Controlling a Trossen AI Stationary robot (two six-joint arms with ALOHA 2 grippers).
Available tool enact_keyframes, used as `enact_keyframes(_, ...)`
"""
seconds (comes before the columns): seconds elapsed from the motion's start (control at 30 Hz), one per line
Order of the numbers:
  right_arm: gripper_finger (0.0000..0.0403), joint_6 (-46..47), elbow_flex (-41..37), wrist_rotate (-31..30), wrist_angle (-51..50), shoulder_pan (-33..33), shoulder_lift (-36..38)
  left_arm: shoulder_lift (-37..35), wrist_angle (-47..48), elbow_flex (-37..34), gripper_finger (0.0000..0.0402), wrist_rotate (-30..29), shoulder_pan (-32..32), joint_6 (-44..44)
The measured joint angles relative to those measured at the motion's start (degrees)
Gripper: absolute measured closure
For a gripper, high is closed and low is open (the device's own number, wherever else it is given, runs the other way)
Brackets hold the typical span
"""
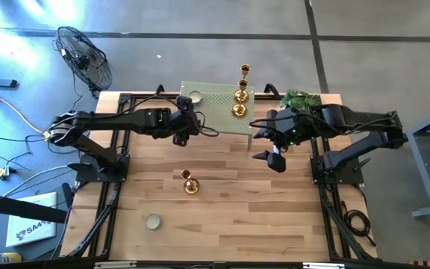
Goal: Stock candles and holders on shelf
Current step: Align the gold candle holder with the other gold candle holders on the shelf
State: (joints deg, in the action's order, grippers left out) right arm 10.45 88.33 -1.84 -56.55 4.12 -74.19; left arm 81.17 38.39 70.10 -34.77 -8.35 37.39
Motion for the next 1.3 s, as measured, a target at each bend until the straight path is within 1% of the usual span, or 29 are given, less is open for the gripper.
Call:
enact_keyframes(0.13,0.0077,-0.47,0.00,-2.16,0.01,-0.02,0.00,0.00,4.32,5.10,0.0041,-7.60,2.86,0.35)
enact_keyframes(0.17,0.0077,-0.47,0.00,-2.17,0.02,-0.02,0.00,0.00,5.14,6.71,0.0041,-8.63,3.61,0.31)
enact_keyframes(0.37,0.0077,-0.41,0.00,-2.13,0.02,-0.02,0.00,0.00,11.86,16.86,0.0041,-7.98,8.43,-1.13)
enact_keyframes(0.5,0.0077,-0.43,0.00,-3.38,0.37,0.00,0.00,0.00,18.96,24.92,0.0041,-9.41,12.68,-7.26)
enact_keyframes(0.63,0.0077,-0.45,0.00,-8.51,1.00,0.00,0.00,-0.02,27.21,33.17,0.0041,-8.61,17.02,-18.34)
enact_keyframes(0.7,0.0077,-0.39,0.00,-10.32,1.62,0.08,0.00,0.00,30.46,36.98,0.0041,-6.23,19.07,-26.00)
enact_keyframes(0.77,0.0077,-0.42,0.00,-10.20,3.26,0.11,0.00,0.00,34.38,40.44,0.0041,-2.64,21.11,-35.17)
enact_keyframes(0.8,0.0077,-0.43,-0.06,-9.38,4.68,0.11,-0.07,0.00,36.33,42.22,0.0041,0.10,21.98,-38.58)
enact_keyframes(0.87,0.0077,-0.60,-1.06,-7.30,9.25,0.13,-0.07,0.00,39.02,45.25,0.0041,7.07,23.38,-42.26)
enact_keyframes(0.93,0.0077,-1.42,-2.70,-4.32,14.29,0.13,-0.07,-0.02,41.43,47.27,0.0041,15.79,24.64,-44.68)
enact_keyframes(1.03,0.0077,-1.93,-5.32,-0.10,20.70,0.17,-0.15,-0.02,42.14,48.20,0.0041,28.49,27.29,-47.93)
enact_keyframes(1.1,0.0077,-1.93,-7.24,1.43,24.24,0.17,-0.15,0.03,42.18,48.18,0.0041,33.82,29.33,-49.30)
enact_keyframes(1.2,0.0077,-1.56,-8.69,2.49,26.07,0.31,-0.15,0.38,40.76,47.39,0.0041,37.10,32.28,-51.42)
enact_keyframes(1.3,0.0077,-1.52,-9.51,2.27,27.81,1.07,-0.15,0.98,36.13,45.11,0.0041,37.09,35.18,-55.03)
